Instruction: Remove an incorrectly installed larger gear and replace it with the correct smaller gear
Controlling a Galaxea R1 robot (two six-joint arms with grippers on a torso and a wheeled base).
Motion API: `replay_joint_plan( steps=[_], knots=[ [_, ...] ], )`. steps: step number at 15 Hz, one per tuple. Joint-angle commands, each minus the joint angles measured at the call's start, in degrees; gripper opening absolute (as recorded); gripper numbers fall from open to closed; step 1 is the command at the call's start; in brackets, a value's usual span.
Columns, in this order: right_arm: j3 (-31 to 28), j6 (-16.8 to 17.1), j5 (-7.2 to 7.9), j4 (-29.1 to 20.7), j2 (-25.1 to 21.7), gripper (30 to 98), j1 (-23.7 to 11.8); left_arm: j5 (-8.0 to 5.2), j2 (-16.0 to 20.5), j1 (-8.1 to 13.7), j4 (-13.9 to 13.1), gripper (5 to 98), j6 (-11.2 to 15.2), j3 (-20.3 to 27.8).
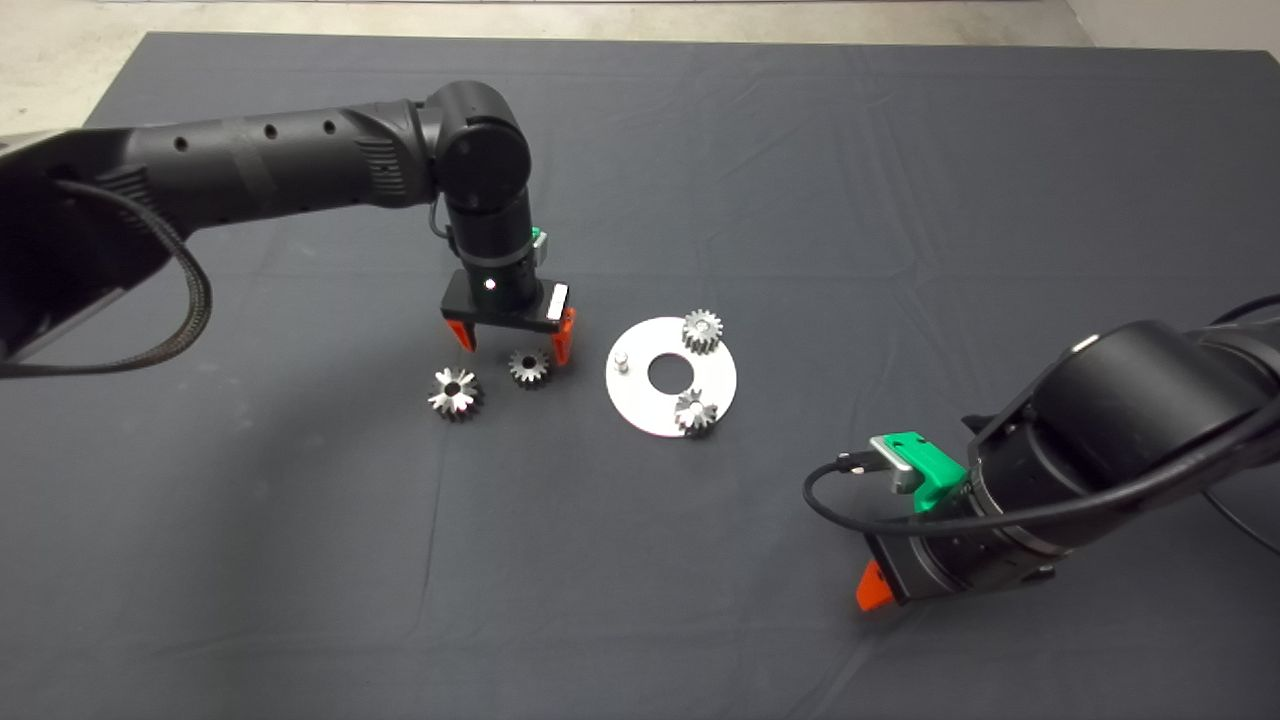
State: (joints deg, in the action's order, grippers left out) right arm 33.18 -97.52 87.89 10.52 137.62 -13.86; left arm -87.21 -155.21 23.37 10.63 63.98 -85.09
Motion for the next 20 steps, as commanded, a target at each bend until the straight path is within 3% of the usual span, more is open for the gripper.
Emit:
replay_joint_plan(
  steps=[1, 5, 20],
  knots=[
    [-0.32, 0.14, 7.11, -0.41, -0.02, 58.4, -1.26, -3.06, -0.02, 0.98, -2.28, 88.3, -0.17, 0.64],
    [-0.42, 0.14, 7.11, -0.41, -0.11, 58.4, -1.26, -2.97, -0.32, 0.98, -3.34, 88.3, -0.17, 0.38],
    [-0.68, 0.14, 7.11, -0.41, -0.46, 58.4, -1.88, -2.88, -0.49, 0.63, -3.07, 88.3, -0.17, -0.04]
  ],
)
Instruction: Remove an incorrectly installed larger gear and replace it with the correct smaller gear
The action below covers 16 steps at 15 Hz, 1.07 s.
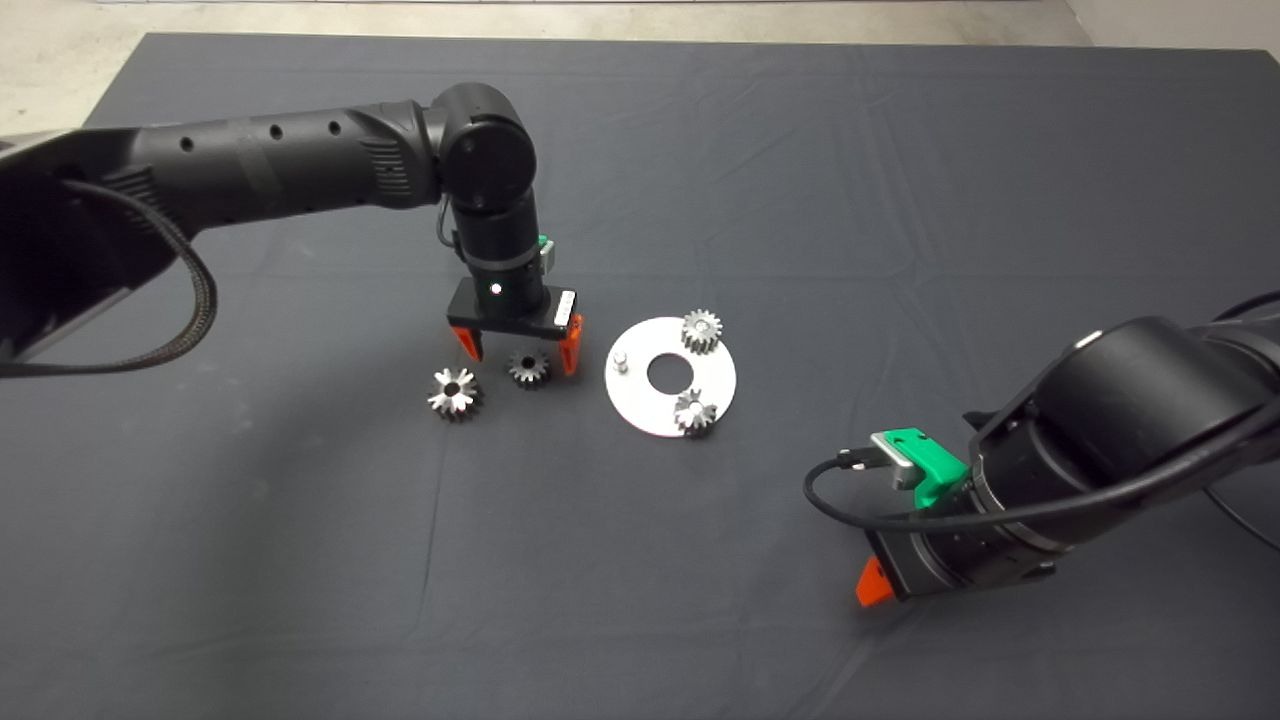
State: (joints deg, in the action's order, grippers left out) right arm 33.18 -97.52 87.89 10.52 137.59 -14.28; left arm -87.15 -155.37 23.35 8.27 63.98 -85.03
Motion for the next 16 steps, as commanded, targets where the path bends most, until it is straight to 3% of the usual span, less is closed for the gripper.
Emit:
replay_joint_plan(
  steps=[1, 16],
  knots=[
    [-0.68, 0.14, 7.11, -0.41, -0.43, 58.4, -1.38, -2.85, -0.42, 0.65, -0.71, 88.3, -0.17, -0.12],
    [-0.59, 0.14, 7.11, -0.41, -0.26, 58.4, -1.46, -2.67, -0.6, 0.3, 0.08, 88.3, 0.01, -0.14]
  ],
)
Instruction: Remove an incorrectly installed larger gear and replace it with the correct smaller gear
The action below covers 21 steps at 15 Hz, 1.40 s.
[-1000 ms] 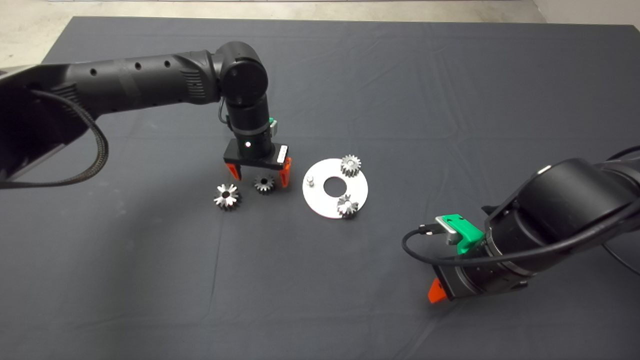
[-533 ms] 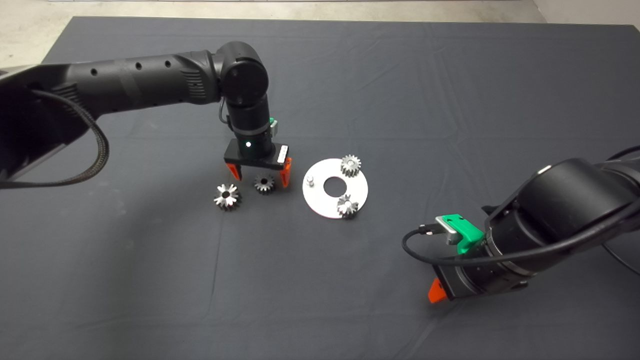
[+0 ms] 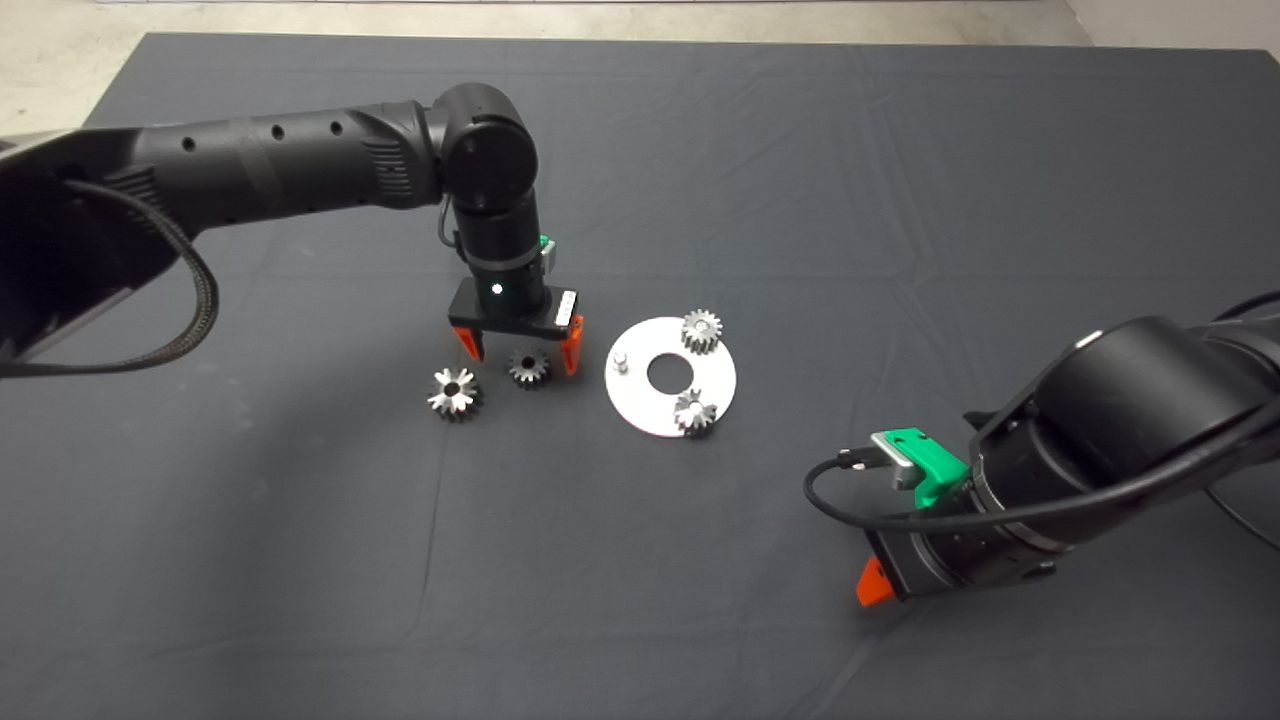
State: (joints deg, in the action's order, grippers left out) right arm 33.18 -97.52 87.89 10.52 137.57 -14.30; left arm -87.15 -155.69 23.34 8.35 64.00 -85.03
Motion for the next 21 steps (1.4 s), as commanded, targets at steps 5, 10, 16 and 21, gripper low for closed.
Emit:
replay_joint_plan(
  steps=[5, 10, 16, 21],
  knots=[
    [-0.59, 0.14, 7.11, -0.41, -0.23, 58.4, -1.44, -2.41, -0.63, 0.04, 0.44, 88.3, -0.02, -0.74],
    [-0.59, 0.14, 7.11, -0.41, -0.23, 58.4, -1.44, -2.41, -0.72, -0.75, 0.79, 88.3, -0.1, -0.82],
    [-0.59, 0.14, 7.11, -0.41, 0.1, 58.4, -1.44, -2.5, -0.81, -0.32, 0.88, 88.3, -0.28, -1.62],
    [-0.59, 0.14, 7.11, -0.41, 0.2, 58.4, -1.37, -2.5, -0.9, -0.14, 0.88, 88.3, -0.98, -2.52]
  ],
)
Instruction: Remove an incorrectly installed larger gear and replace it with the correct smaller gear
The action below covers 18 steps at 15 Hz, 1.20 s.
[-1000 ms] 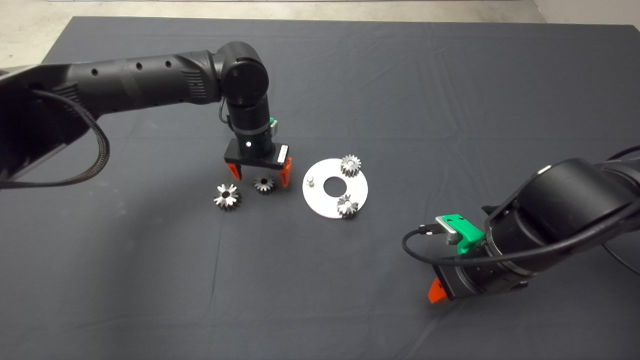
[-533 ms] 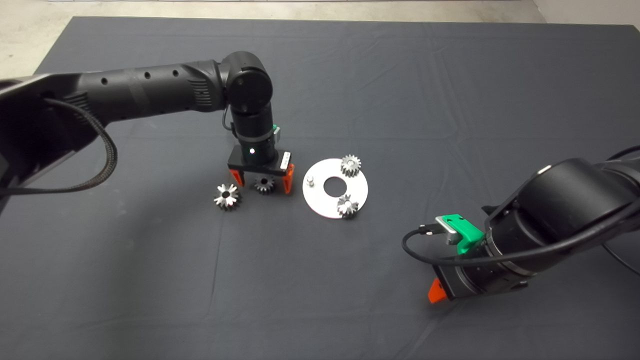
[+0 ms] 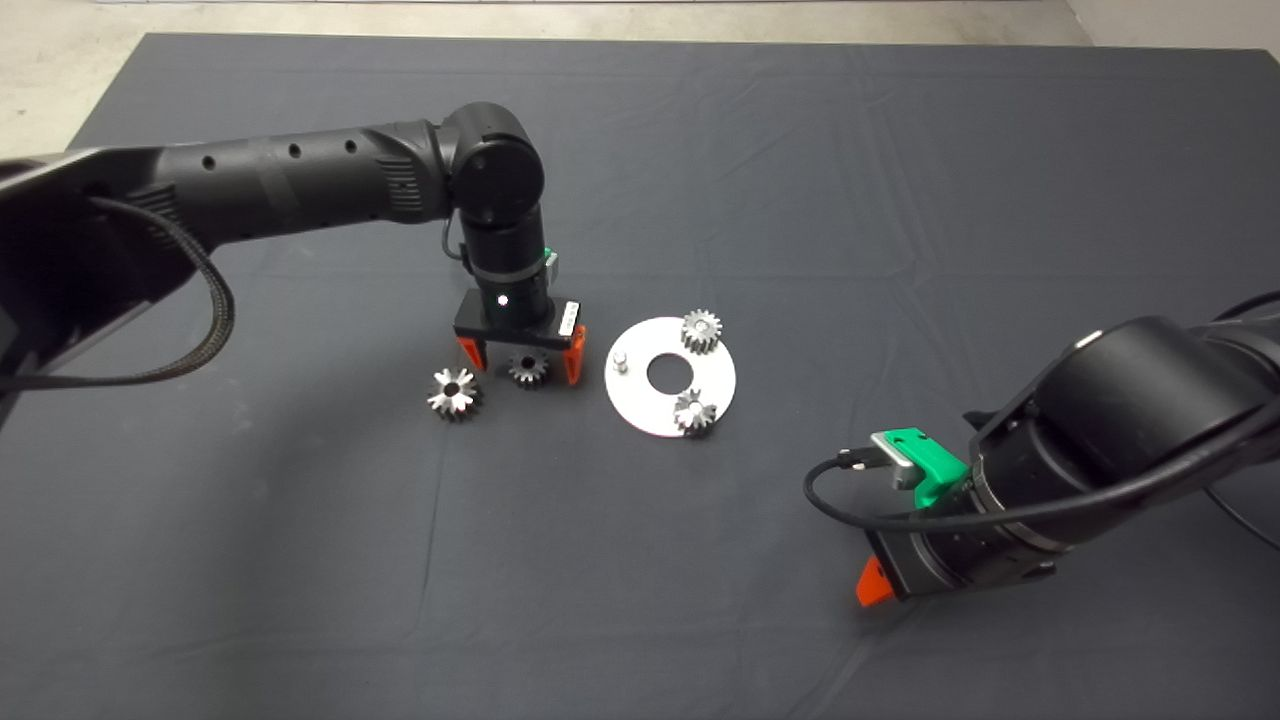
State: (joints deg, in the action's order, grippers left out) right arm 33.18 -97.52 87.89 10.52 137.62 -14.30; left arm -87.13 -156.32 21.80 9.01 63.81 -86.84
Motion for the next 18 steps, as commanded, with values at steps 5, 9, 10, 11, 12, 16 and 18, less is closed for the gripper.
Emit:
replay_joint_plan(
  steps=[5, 9, 10, 11, 12, 16, 18],
  knots=[
    [-0.59, 0.14, 7.11, -0.41, 0.24, 58.4, -1.35, -2.55, -0.79, 1.5, 0.22, 88.3, -1.4, -1.3],
    [-0.59, 0.14, 7.11, -0.41, 0.16, 58.4, -1.35, -2.61, -1.06, 1.59, 0.14, 88.3, -1.4, -1.47],
    [-0.59, 0.14, 7.11, -0.41, 0.16, 58.4, -1.35, -2.61, -1.06, 1.59, 0.14, 88.3, -1.4, -1.47],
    [-0.59, 0.14, 7.11, -0.41, 0.16, 58.4, -1.35, -2.61, -1.06, 1.59, 0.19, 88.3, -1.4, -1.47],
    [-0.59, 0.14, 7.11, -0.41, 0.16, 58.4, -1.35, -2.52, -1.06, 1.5, 0.22, 86.4, -1.4, -1.39],
    [-0.68, 0.14, 7.11, -0.41, 0.16, 58.4, -1.35, -2.52, -0.97, 1.5, 0.22, 85.0, -1.4, -1.3],
    [-0.68, 0.14, 7.11, -0.41, -0.02, 58.4, -1.35, -2.52, -1.06, 1.5, 0.22, 83.5, -1.4, -1.35]
  ],
)
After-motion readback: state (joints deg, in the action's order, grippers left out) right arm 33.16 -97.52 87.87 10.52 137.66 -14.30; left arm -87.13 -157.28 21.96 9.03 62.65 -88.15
